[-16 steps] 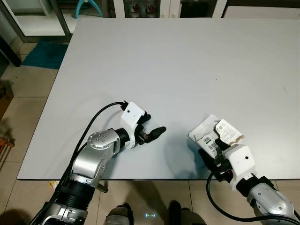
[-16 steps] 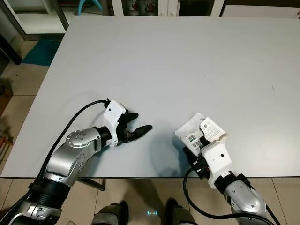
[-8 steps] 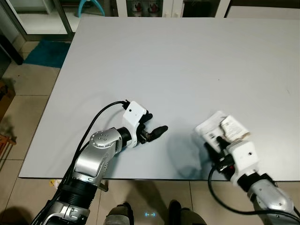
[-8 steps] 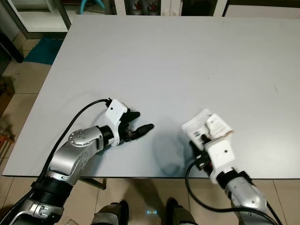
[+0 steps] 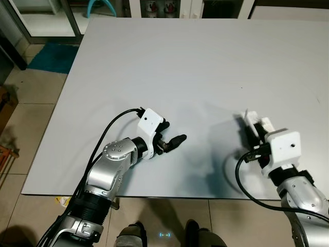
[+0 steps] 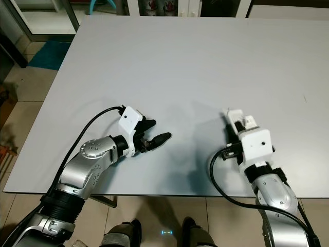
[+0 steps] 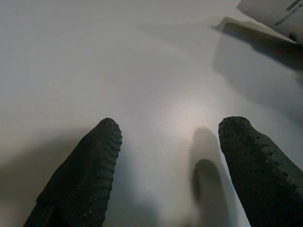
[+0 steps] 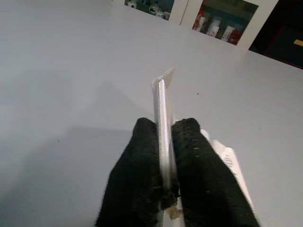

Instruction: Picking trash to rubbish bin

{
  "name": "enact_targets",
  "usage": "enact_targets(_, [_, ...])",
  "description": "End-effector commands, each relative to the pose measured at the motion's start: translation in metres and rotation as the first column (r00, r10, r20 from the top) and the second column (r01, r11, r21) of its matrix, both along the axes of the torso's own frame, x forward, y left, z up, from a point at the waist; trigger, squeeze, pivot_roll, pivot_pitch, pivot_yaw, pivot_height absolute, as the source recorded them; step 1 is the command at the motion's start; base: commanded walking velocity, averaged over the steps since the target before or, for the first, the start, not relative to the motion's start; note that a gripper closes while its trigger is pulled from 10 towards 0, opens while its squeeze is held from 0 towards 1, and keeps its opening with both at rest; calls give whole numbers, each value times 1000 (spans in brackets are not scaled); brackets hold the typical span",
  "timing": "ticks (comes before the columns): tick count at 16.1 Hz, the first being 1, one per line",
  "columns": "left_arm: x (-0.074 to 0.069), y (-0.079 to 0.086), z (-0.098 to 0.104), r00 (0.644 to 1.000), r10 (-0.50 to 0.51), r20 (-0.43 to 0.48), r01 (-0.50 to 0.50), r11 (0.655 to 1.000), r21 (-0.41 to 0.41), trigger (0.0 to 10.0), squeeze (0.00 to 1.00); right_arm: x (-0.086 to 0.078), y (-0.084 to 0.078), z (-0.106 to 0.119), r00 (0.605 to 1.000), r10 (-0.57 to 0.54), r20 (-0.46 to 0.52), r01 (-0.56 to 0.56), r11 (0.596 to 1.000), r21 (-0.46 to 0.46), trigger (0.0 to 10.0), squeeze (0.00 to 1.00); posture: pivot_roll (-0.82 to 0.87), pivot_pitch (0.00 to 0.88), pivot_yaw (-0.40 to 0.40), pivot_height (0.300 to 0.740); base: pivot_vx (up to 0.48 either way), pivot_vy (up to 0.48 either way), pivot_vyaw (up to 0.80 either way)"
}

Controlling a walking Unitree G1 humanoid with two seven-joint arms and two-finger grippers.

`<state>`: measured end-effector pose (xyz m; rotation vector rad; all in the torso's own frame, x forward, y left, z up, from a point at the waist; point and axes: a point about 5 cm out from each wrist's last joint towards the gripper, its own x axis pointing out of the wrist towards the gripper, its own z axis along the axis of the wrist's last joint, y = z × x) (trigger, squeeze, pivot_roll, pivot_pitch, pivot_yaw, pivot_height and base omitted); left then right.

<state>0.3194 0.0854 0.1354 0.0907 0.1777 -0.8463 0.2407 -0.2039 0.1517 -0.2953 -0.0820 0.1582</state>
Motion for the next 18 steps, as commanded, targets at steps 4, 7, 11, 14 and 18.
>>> enact_targets(4, [-1,2,-17,997,22,-68,-20,999,34,10000,0,1,0,19,998,-15,61,16,1000,-18,0,0,196,192,10,740,0,0,0])
enact_targets(7, [1,-1,-16,998,22,-62,-20,999,27,10000,0,6,1,46,987,-31,159,36,999,-30,0,0,195,182,9,740,0,0,0])
enact_targets(11, [4,-4,-16,998,27,-55,-26,1000,15,10000,0,8,-2,76,966,-61,252,65,998,-9,0,0,188,173,3,740,0,0,0])
enact_targets(14, [7,-8,-14,998,61,-30,-61,998,-1,10000,0,9,-6,89,954,-89,285,88,996,16,0,0,177,164,-14,740,0,0,0])
enact_targets(18, [22,-3,1,955,282,87,-280,959,-41,10000,0,8,-5,95,942,-124,313,118,992,38,0,0,168,138,-32,740,0,0,0])
